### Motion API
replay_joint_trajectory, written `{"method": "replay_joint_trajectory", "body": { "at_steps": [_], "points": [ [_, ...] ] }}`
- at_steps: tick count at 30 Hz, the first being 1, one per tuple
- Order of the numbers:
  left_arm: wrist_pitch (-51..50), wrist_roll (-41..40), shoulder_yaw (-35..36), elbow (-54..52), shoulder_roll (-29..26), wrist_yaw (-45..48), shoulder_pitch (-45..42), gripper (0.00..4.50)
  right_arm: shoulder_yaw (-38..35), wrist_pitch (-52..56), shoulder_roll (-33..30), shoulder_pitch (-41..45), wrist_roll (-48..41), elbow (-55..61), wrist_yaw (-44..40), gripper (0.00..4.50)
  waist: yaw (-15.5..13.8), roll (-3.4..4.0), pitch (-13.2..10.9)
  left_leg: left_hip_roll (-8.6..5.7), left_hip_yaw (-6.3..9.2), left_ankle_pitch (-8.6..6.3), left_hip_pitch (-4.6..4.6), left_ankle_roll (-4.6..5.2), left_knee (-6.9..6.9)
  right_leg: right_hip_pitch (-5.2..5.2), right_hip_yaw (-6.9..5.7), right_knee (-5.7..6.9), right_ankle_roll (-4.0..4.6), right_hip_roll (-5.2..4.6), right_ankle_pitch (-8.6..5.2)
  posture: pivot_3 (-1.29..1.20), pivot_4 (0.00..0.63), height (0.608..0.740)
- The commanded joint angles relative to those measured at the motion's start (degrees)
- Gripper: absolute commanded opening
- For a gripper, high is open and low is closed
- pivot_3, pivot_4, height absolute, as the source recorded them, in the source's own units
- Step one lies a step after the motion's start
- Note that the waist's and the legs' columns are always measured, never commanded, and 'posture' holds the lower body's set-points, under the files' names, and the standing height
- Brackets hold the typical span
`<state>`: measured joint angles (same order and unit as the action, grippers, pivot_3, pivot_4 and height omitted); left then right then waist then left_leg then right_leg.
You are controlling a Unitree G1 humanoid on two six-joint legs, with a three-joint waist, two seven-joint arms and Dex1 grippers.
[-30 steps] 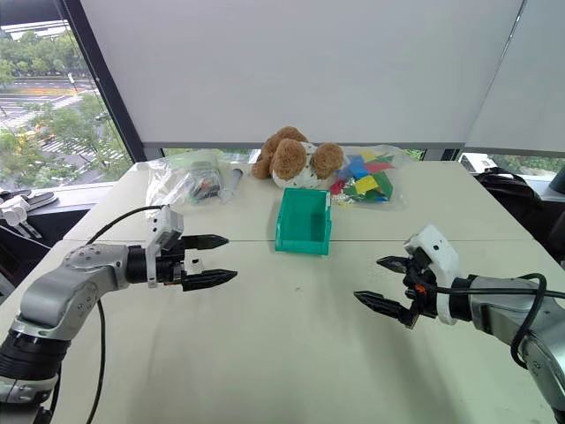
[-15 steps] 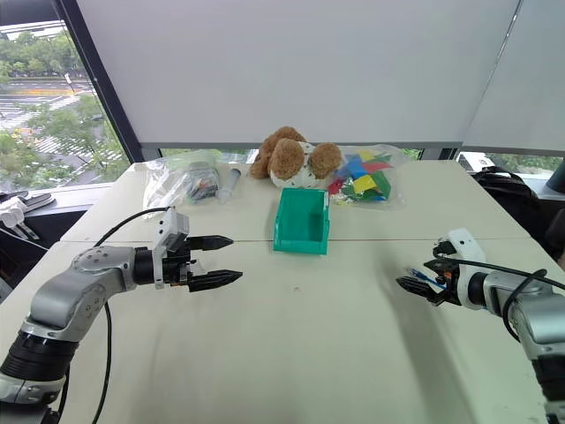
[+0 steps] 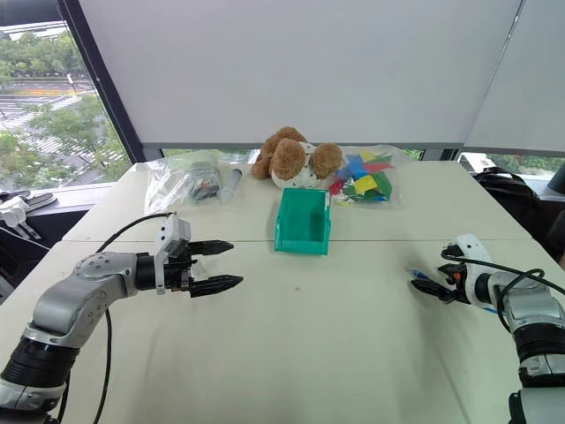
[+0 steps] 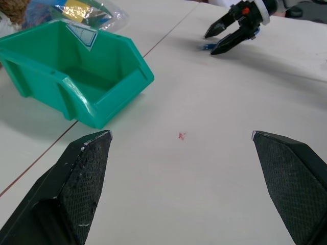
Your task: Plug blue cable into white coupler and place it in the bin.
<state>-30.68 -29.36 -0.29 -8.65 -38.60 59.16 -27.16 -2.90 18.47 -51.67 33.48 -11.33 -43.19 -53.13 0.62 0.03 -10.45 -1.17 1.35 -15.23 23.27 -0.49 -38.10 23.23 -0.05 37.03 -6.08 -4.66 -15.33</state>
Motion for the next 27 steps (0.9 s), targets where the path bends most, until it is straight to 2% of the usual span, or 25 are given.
{"method": "replay_joint_trajectory", "body": {
  "at_steps": [1, 7, 12, 15, 19, 20, 22, 27],
  "points": [
    [1.2, -0.1, 1.6, -1.8, -0.6, -0.1, 0.4, 4.50, -1.1, -0.3, -2.5, -2.8, 0.7, 0.2, -2.9, 4.46, -0.1, 0.00, 0.0, 0.00, 0.01, 0.00, 0.00, 0.00, 0.00, 0.00, 0.00, 0.00, 0.00, 0.00, 0.00, 0.00, 0.150, 0.740],
    [2.1, 0.5, 0.7, -0.7, -0.1, 0.2, 0.0, 4.50, -2.0, -0.1, -3.6, -6.9, 1.2, 2.1, -4.7, 4.46, -0.2, -0.02, 0.0, -0.01, 0.04, 0.00, -0.02, 0.00, 0.00, -0.07, 0.00, -0.02, 0.00, 0.00, 0.00, 0.00, 0.150, 0.740],
    [2.8, 1.0, 0.1, 0.5, 0.4, 0.7, -1.0, 4.50, -2.4, 0.1, -2.7, -7.2, 1.7, 1.0, -4.5, 4.46, -0.2, -0.06, 0.0, -0.01, 0.04, 0.00, -0.09, 0.00, -0.01, -0.14, -0.01, -0.01, 0.00, 0.00, 0.00, 0.00, 0.150, 0.740],
    [3.2, 1.3, -0.2, 0.9, 0.4, 1.1, -1.3, 4.50, -2.3, -0.1, -1.8, -6.1, 2.0, -1.0, -4.0, 3.65, -0.1, -0.14, 0.1, -0.01, 0.05, 0.00, -0.10, 0.00, -0.01, -0.15, -0.01, -0.02, 0.00, 0.00, 0.00, 0.00, 0.150, 0.740],
    [3.5, 1.5, -0.1, 1.0, 0.2, 1.3, -1.3, 4.50, -2.1, 0.0, -1.3, -5.3, 2.1, -2.2, -4.4, 1.76, 0.0, -0.17, 0.1, -0.01, 0.05, 0.00, -0.15, 0.00, -0.02, -0.20, -0.01, -0.02, 0.00, 0.00, 0.00, 0.00, 0.150, 0.740],
    [3.5, 1.6, -0.1, 0.9, 0.1, 1.2, -1.2, 4.50, -2.1, 0.0, -1.2, -5.1, 2.2, -2.3, -4.4, 1.05, 0.0, -0.17, 0.1, -0.01, 0.04, 0.00, -0.17, 0.00, -0.02, -0.22, 0.00, -0.02, 0.00, 0.00, 0.00, 0.00, 0.150, 0.740],
    [3.5, 1.6, 0.0, 0.8, 0.0, 1.2, -1.2, 4.50, -2.0, 0.1, -1.2, -5.0, 2.2, -2.0, -4.9, 0.11, 0.0, -0.17, 0.1, -0.01, 0.04, 0.00, -0.24, 0.00, -0.02, -0.29, 0.00, -0.03, 0.00, 0.01, 0.00, 0.00, 0.150, 0.740],
    [3.5, 1.7, 0.3, 1.0, -0.2, 1.4, -1.4, 4.50, -2.5, 2.3, -1.6, -7.4, -0.2, 10.8, -7.7, 0.04, 0.1, -0.17, 0.1, 0.01, 0.05, -0.01, -0.40, 0.00, 0.00, -0.45, 0.00, -0.04, 0.00, 0.01, -0.01, 0.00, 0.150, 0.740]
  ]
}}
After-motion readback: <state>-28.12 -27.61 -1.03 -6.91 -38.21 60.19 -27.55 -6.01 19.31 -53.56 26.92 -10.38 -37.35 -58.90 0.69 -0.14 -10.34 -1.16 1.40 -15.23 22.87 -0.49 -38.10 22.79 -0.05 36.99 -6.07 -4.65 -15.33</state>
